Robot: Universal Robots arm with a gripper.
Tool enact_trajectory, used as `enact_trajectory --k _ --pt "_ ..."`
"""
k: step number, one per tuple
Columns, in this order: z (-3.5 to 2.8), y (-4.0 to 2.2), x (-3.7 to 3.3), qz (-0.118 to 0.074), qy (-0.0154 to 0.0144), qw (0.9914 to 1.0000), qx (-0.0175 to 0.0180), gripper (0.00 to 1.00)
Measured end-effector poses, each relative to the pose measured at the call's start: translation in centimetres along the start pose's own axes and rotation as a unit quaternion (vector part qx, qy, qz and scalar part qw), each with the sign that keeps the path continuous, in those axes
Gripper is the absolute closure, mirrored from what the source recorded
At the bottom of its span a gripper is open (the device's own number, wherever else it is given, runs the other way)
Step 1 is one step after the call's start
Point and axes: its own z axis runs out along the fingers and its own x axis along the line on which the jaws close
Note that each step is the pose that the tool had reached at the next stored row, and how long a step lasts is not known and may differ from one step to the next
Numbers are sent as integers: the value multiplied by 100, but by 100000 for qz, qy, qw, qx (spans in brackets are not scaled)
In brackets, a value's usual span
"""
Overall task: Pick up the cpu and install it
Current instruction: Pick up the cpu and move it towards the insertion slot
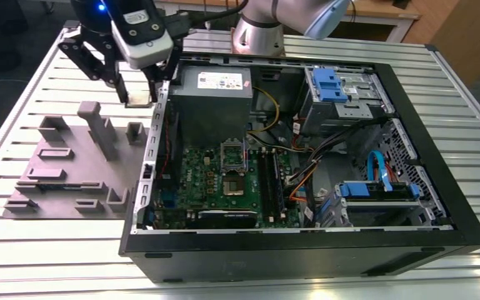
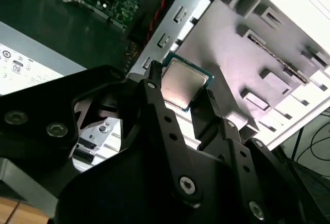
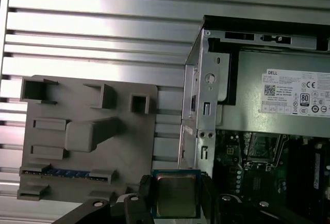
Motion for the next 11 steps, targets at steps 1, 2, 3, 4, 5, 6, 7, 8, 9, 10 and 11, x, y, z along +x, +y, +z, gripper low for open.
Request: enact_trajectory --k 1,2,3,4,5,6,7,8,9,10,11 --pt "1 -1 -27 0 14 100000 -3 53" --pt "1 -3 -55 2 29 100000 -4 53" --pt "1 -4 -85 9 51 100000 -6 53" --pt "2 -6 -114 11 72 100000 -7 53" --pt "2 -8 -142 8 89 100000 -11 53" --pt "2 -9 -169 7 108 100000 -7 53" --pt "2 -11 -197 5 130 100000 -8 53" --pt "2 -13 -224 5 148 100000 -10 53" --pt "2 -14 -253 9 169 100000 -10 53" --pt "3 -16 -283 14 185 100000 -10 53" --pt "3 -17 -311 17 207 100000 -12 53"
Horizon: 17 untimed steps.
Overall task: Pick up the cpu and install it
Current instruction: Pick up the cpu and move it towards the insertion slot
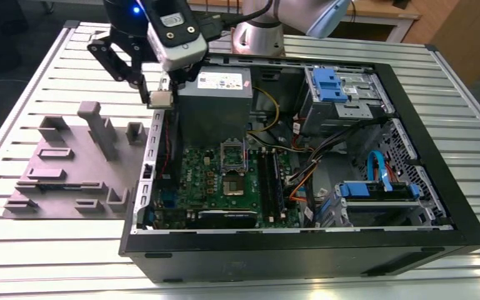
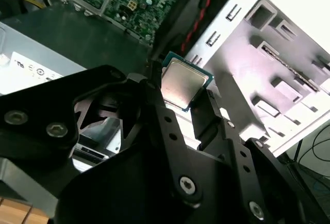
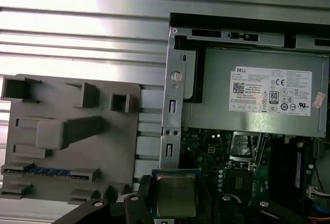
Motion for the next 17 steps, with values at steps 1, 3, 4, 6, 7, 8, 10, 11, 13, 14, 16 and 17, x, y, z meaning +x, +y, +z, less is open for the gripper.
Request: enact_trajectory --k 1,3,4,6,7,8,10,11,13,14,16,17 --pt "1 -2 -28 -3 15 100000 -5 53" --pt "0 -5 -87 -7 61 100000 -4 53" --pt "1 -7 -116 -4 82 100000 -9 53" --pt "1 -10 -181 8 140 100000 -10 53" --pt "1 -12 -213 4 172 100000 -10 53" --pt "1 -14 -244 2 201 100000 -10 53" --pt "2 -17 -308 4 259 100000 -17 53" --pt "2 -19 -342 10 292 100000 -18 53" --pt "2 -23 -408 11 353 99999 -22 53" --pt "2 -25 -442 9 380 99999 -23 53" --pt "3 -28 -508 15 431 99999 -28 53" --pt "2 -30 -540 21 456 99999 -23 53"
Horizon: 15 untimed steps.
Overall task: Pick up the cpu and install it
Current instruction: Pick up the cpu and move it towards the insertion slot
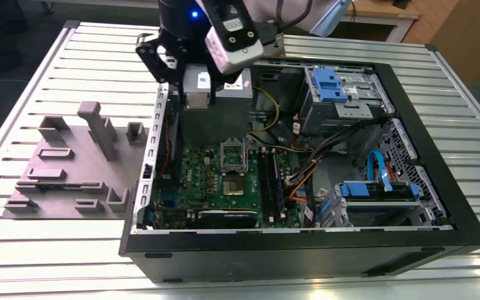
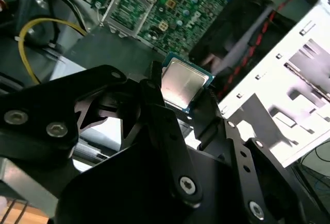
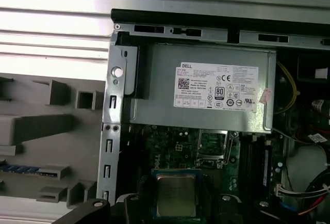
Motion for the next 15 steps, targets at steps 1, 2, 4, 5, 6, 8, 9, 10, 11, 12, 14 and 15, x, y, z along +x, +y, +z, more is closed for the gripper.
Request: enact_trajectory --k 1,2,4,5,6,8,9,10,11,12,14,15 --pt "0 -2 -32 -4 20 100000 2 53" --pt "3 -7 -107 -6 30 100000 -5 53" --pt "11 -16 -252 -8 29 100000 -8 53" --pt "13 -17 -276 -6 31 100000 -8 53" --pt "16 -18 -299 -2 31 100000 -5 53" --pt "20 -20 -335 -5 30 100000 -11 53" --pt "21 -21 -344 -9 30 100000 -12 53" --pt "21 -22 -345 -9 30 100000 -10 53" --pt "21 -22 -345 -4 30 100000 -11 53" --pt "20 -21 -345 -1 34 100000 -5 53" --pt "20 -21 -345 -2 31 100000 -8 53" --pt "21 -22 -346 -4 29 100000 -14 53"
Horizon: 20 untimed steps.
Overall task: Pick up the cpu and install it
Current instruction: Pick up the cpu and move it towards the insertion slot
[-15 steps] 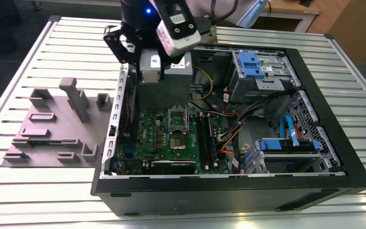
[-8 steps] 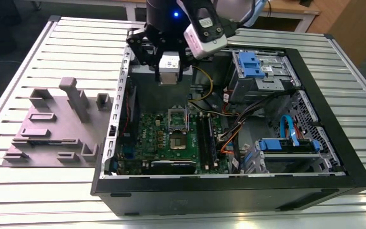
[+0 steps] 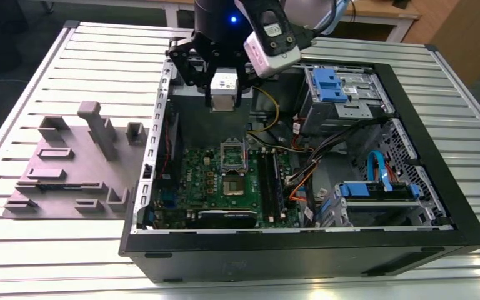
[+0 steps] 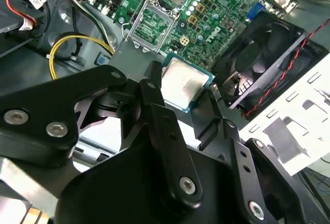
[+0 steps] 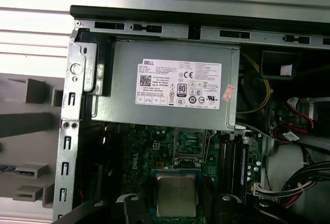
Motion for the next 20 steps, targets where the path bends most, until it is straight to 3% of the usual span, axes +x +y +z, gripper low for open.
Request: enact_trajectory --k 7,20 --pt "84 -43 1 -21 -447 99999 7 53" --pt "317 -97 -1 -23 -490 99999 39 53"
